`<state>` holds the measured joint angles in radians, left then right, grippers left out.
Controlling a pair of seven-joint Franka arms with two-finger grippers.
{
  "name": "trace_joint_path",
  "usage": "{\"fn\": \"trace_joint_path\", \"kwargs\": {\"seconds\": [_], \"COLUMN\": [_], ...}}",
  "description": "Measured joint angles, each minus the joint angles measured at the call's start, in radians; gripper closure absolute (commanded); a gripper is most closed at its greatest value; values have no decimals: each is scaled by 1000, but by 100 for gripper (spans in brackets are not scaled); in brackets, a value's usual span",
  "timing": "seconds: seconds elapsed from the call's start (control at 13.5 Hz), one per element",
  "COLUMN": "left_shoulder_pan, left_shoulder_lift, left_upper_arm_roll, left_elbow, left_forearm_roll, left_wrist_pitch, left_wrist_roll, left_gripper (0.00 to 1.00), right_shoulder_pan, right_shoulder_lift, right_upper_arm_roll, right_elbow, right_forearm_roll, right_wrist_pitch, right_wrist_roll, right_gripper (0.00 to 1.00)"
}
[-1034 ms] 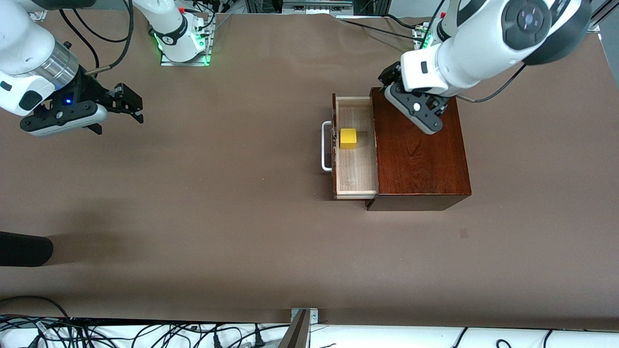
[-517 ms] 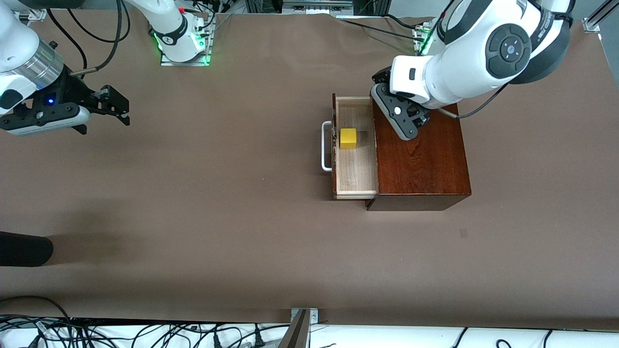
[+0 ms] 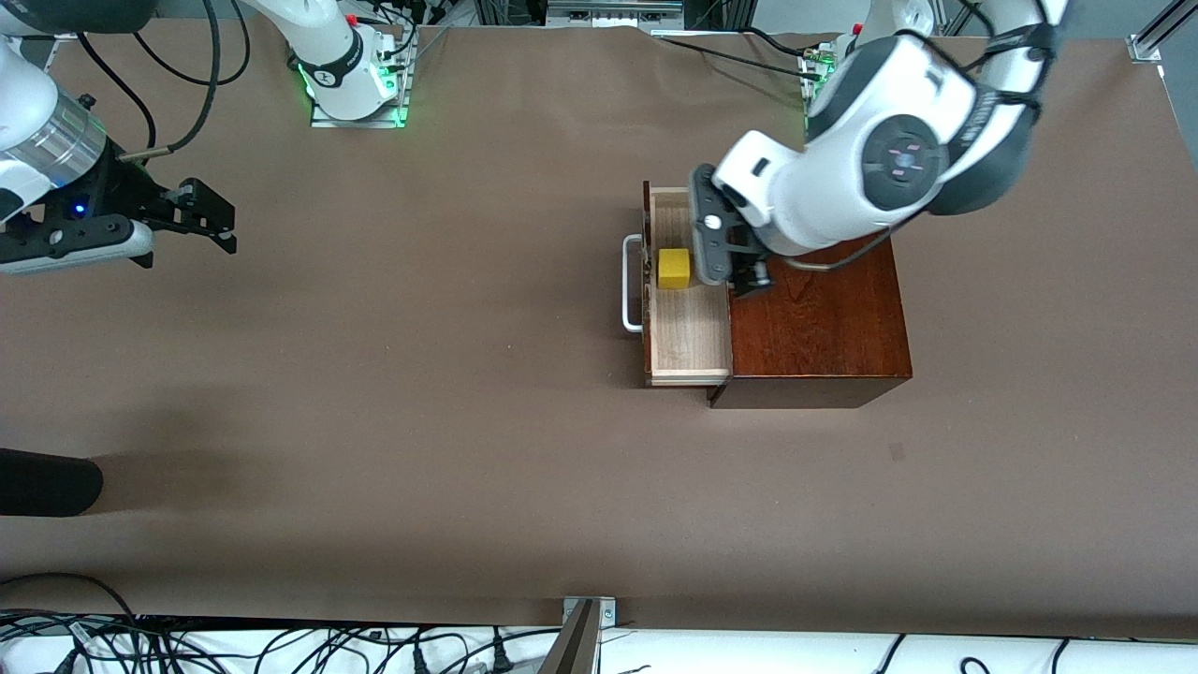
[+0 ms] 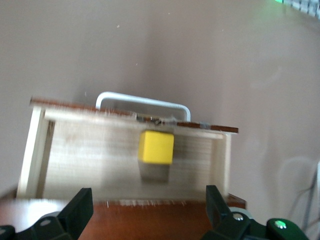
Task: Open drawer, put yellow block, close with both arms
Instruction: 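Push the drawer front with the left gripper into the box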
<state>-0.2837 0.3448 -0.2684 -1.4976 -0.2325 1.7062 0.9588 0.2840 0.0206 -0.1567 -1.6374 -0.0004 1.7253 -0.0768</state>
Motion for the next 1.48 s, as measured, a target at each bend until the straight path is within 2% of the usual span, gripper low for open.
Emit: {"fn": "trace_joint_path", "kwargs": {"seconds": [0.3,0.52,0.74,1.03,1.26,1.48], "left_shoulder_pan": [-86,-138,-245,-300,-311,-303], "left_shoulder_lift": [107,164,208,300,333,328], "left_upper_arm_roll": [-7,-17,-19,-18,-17,-1], "left_elbow": [4,29,61,66,68,78], "left_forearm_roll": [4,-7,-3,186,215,229], "left_wrist_pitch": [136,147,194,216,230,185], "left_wrist_roll": [20,25,-16,-33,-33,-33], "left_gripper": [0,0,0,0,0,0], "right_shoulder_pan": [0,-1,-1,-1,-1,-2], "right_shoulder_lift": [0,-1,-1,-2,-2,-2], "right_upper_arm_roll": [0,0,0,-1,-1,-1], "right_elbow": [11,18,18,19,19,19], "right_forearm_roll": [0,0,0,0,0,0], "right_wrist_pitch": [0,0,-9,-13,-15,-18], "right_wrist_roll": [0,0,0,0,0,0], "right_gripper": [0,0,0,0,0,0]}}
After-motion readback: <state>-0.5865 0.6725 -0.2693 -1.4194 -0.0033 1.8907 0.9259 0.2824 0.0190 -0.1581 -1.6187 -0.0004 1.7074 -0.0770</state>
